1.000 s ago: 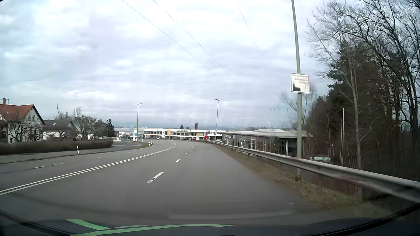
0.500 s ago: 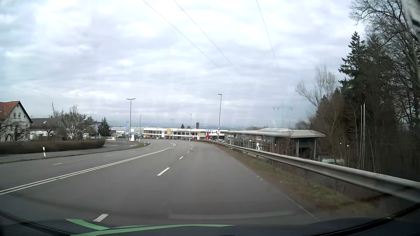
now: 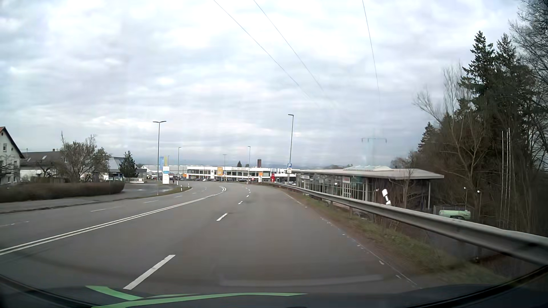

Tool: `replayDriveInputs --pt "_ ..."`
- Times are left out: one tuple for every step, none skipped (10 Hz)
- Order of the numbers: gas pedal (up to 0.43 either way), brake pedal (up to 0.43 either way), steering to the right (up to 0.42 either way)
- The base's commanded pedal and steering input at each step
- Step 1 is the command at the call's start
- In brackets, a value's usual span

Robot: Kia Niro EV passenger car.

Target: Follow the waypoints while adhering to traffic rules and regulations

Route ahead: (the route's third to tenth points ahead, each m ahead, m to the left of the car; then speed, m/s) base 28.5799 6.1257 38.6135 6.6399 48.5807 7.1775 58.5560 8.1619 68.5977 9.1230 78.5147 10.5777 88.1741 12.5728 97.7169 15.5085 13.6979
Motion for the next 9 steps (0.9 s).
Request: replayDriveInputs --pt "0.0 0.0 -0.002" --pt "0.0 0.0 -0.003" --pt "0.0 0.0 -0.003" --pt "0.0 0.0 -0.003" --pt "0.0 0.0 -0.004" --pt "0.0 0.0 -0.004" --pt "0.0 0.0 -0.004" --pt "0.0 0.0 -0.004" --pt "0.0 0.0 -0.004"
